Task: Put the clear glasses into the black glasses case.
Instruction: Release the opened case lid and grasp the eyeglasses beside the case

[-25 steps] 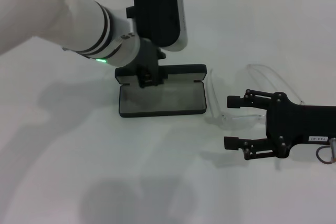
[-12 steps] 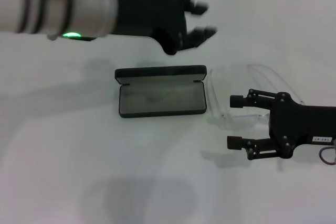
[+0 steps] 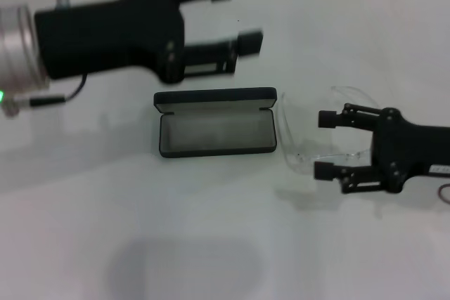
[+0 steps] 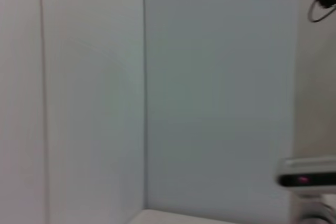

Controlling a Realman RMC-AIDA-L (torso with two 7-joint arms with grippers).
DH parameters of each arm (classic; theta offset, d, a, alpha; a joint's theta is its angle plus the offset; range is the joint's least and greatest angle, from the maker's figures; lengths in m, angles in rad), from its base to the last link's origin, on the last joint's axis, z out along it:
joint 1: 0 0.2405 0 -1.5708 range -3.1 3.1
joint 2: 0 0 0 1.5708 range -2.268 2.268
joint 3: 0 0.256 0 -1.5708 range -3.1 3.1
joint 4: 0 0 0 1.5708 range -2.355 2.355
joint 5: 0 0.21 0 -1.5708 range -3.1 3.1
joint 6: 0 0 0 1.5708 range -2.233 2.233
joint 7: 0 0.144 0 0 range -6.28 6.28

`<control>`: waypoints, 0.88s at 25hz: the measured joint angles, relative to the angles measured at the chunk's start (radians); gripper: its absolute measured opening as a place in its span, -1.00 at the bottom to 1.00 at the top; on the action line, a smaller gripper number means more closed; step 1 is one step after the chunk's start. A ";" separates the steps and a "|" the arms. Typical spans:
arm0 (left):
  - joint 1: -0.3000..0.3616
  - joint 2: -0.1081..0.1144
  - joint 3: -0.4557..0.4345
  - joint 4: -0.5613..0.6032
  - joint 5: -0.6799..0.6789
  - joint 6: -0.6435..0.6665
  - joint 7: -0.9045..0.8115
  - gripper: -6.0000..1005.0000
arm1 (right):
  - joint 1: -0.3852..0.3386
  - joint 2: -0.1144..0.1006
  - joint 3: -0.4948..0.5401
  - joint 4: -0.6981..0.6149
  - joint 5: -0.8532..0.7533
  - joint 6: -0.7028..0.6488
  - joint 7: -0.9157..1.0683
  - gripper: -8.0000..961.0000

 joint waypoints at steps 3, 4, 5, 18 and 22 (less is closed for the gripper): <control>0.037 0.000 -0.005 -0.059 -0.046 0.063 0.044 0.38 | 0.003 -0.030 0.008 -0.074 -0.005 -0.022 0.089 0.72; 0.050 0.001 -0.015 -0.095 -0.075 0.096 0.080 0.46 | 0.002 -0.039 0.007 -0.108 -0.005 -0.029 0.122 0.72; 0.060 0.001 -0.027 -0.130 -0.095 0.124 0.114 0.55 | 0.000 -0.050 0.007 -0.149 -0.006 -0.035 0.158 0.72; 0.067 0.016 -0.305 -0.620 -0.124 0.453 0.448 0.77 | 0.190 -0.105 0.059 -0.867 -0.565 -0.185 0.780 0.71; 0.069 0.004 -0.301 -0.625 -0.069 0.455 0.491 0.77 | 0.310 -0.068 0.037 -0.943 -0.778 -0.288 0.834 0.71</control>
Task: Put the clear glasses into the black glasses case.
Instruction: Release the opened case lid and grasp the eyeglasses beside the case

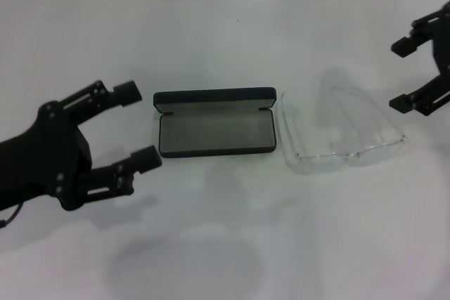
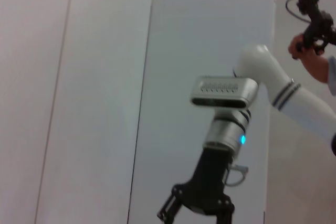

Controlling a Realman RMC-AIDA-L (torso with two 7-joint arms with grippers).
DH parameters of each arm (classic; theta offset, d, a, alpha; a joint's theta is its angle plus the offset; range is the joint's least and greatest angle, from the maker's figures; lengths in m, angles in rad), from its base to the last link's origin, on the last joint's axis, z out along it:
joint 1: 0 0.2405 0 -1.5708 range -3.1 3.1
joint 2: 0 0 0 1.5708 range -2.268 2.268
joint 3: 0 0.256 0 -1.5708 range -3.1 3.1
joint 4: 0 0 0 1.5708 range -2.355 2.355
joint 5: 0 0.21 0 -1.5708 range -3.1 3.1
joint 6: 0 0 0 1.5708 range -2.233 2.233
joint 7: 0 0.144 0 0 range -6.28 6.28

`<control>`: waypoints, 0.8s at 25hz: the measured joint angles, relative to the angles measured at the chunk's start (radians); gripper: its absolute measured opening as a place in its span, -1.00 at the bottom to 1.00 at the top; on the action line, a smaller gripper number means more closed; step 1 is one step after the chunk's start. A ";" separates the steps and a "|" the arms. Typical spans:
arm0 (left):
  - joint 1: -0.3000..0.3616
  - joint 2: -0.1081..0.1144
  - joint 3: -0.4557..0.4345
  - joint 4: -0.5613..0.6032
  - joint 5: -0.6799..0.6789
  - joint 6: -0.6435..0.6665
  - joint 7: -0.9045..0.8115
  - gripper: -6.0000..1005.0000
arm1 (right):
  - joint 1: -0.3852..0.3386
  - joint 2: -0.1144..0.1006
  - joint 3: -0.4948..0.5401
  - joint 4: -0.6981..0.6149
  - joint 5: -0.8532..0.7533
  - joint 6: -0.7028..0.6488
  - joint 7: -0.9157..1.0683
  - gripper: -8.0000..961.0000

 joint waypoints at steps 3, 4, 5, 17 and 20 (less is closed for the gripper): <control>0.002 0.000 0.001 -0.012 0.014 0.002 0.005 0.77 | 0.110 0.039 -0.047 -0.009 -0.151 -0.072 0.005 0.71; 0.001 0.000 0.000 -0.017 0.016 0.002 0.005 0.77 | 0.127 0.047 -0.060 -0.008 -0.177 -0.080 0.006 0.70; 0.000 0.000 -0.001 -0.021 0.019 0.002 0.006 0.77 | 0.158 0.060 -0.094 -0.005 -0.217 -0.093 0.004 0.70; -0.005 -0.002 -0.002 -0.034 0.022 0.004 0.008 0.76 | 0.214 0.081 -0.374 0.159 -0.333 -0.006 -0.006 0.31; -0.006 -0.002 -0.004 -0.035 0.022 0.004 0.008 0.76 | 0.201 0.084 -0.400 0.177 -0.319 0.041 -0.016 0.28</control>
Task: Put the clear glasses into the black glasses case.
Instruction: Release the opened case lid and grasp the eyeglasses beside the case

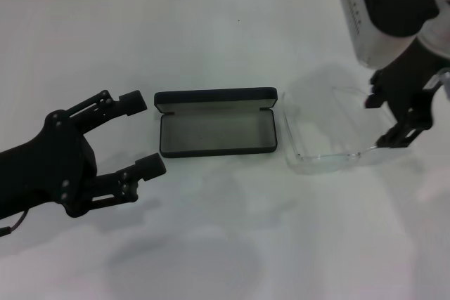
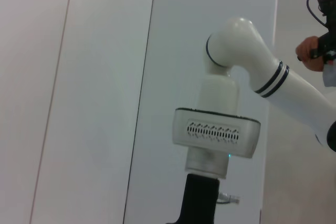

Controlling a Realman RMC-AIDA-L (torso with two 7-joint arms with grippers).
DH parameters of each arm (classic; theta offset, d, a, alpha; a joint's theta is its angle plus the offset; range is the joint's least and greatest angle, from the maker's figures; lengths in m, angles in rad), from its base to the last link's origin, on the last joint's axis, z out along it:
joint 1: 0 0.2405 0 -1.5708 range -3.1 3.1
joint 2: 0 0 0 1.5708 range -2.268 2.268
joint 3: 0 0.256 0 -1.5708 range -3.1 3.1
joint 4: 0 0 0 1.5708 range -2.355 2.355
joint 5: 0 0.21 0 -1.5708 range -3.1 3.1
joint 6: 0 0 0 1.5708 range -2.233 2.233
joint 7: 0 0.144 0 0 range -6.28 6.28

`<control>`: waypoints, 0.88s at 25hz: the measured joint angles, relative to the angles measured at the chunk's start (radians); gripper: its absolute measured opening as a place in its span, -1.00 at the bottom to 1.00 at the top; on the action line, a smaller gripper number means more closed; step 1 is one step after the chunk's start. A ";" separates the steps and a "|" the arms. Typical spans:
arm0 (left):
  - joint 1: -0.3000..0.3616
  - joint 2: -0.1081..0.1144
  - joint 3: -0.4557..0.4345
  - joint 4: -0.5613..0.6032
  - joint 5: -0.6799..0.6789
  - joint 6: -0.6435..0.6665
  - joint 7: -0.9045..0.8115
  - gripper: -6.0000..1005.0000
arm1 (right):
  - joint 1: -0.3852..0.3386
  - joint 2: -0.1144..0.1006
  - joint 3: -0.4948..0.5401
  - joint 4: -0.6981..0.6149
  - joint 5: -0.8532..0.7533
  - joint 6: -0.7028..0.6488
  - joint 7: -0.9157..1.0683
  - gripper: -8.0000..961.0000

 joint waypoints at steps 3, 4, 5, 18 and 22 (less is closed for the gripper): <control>-0.002 0.000 -0.002 0.000 0.000 0.000 0.000 0.75 | -0.036 0.003 -0.026 0.005 0.053 0.062 -0.031 0.25; -0.003 0.000 -0.002 0.000 0.000 0.000 0.000 0.75 | -0.041 0.003 -0.032 0.006 0.057 0.068 -0.036 0.26; -0.003 0.000 -0.002 -0.001 0.000 -0.001 0.000 0.75 | -0.048 0.003 -0.042 0.008 0.061 0.078 -0.043 0.27; -0.017 0.001 0.003 0.002 0.040 -0.006 0.001 0.74 | -0.053 0.003 -0.152 0.147 0.052 0.211 -0.085 0.27; -0.046 0.005 0.000 0.014 0.137 -0.006 -0.008 0.74 | -0.054 0.003 -0.165 0.182 0.052 0.238 -0.091 0.27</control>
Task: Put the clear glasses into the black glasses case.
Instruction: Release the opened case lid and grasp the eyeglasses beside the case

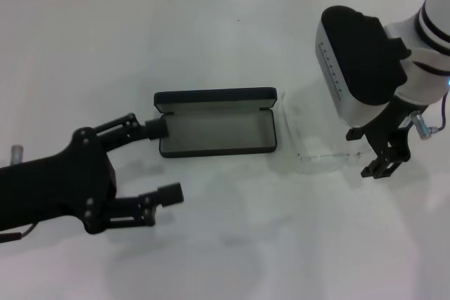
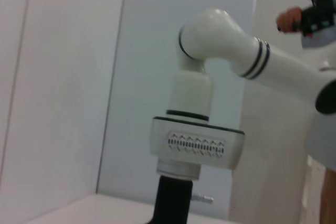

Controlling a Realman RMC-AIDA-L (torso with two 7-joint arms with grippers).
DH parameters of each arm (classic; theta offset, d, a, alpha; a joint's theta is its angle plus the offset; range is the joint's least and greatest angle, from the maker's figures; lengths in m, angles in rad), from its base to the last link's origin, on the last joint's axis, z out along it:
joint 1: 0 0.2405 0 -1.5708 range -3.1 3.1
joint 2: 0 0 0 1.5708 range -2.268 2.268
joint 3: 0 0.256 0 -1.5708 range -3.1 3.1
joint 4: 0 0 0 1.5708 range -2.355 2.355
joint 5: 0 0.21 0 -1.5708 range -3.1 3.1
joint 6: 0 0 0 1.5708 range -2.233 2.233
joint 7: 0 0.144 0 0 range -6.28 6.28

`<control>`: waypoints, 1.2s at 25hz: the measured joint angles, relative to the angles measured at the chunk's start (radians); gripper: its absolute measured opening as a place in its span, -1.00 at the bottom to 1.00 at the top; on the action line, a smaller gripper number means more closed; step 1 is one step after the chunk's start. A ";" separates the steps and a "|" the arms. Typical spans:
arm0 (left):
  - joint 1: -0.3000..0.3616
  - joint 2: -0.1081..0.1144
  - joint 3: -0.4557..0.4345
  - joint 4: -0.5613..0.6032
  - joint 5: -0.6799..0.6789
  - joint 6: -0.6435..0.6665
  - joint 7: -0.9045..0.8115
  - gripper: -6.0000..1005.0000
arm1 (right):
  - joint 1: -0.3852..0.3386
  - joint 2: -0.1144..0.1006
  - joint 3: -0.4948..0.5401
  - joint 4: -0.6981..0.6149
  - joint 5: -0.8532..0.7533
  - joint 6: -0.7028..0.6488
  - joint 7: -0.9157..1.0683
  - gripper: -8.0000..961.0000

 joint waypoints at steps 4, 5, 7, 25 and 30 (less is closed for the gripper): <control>-0.004 0.001 -0.002 0.042 0.058 -0.001 -0.001 0.74 | 0.003 0.000 -0.015 0.033 0.000 0.029 -0.001 0.27; -0.004 0.000 -0.002 0.050 0.068 -0.001 -0.001 0.74 | 0.003 0.000 -0.020 0.035 0.000 0.034 -0.001 0.27; -0.004 -0.001 -0.003 0.059 0.081 -0.001 -0.001 0.74 | 0.005 0.000 -0.035 0.042 0.000 0.046 -0.002 0.27; -0.020 -0.004 -0.004 0.053 0.090 -0.018 -0.001 0.73 | 0.013 0.002 -0.057 0.103 0.009 0.112 -0.038 0.26; -0.027 -0.005 -0.004 0.053 0.090 -0.025 -0.001 0.72 | 0.013 0.002 -0.057 0.121 0.014 0.125 -0.049 0.26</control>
